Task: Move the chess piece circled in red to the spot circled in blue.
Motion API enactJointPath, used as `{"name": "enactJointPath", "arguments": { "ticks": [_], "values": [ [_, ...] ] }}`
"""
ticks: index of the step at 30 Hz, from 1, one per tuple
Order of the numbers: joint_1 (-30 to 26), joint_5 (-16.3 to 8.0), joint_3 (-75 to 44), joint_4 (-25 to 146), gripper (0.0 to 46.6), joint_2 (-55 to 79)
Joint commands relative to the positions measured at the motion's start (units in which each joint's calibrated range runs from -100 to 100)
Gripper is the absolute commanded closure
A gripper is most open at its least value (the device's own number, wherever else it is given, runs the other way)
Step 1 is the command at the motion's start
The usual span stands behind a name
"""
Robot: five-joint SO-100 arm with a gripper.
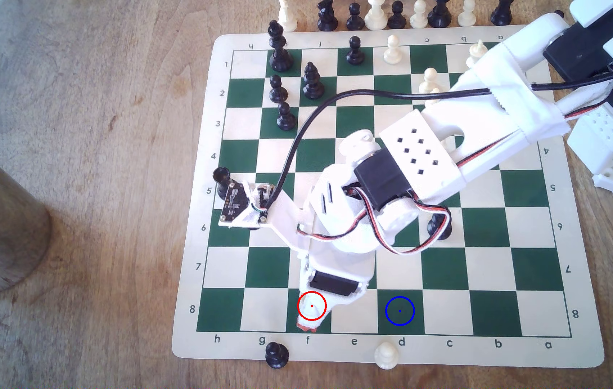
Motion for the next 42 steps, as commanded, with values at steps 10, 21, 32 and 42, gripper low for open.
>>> {"name": "enactJointPath", "arguments": {
  "ticks": [10, 21, 32, 42],
  "values": [
    [-0.23, -0.44, -5.51, 0.31, 46.4, -6.06],
    [-0.39, -1.17, -4.97, 0.31, 46.4, -15.48],
    [-1.87, -1.32, 12.71, 1.13, 46.4, -31.7],
    [-4.3, -1.07, 30.48, -1.33, 46.4, -43.41]
  ]
}}
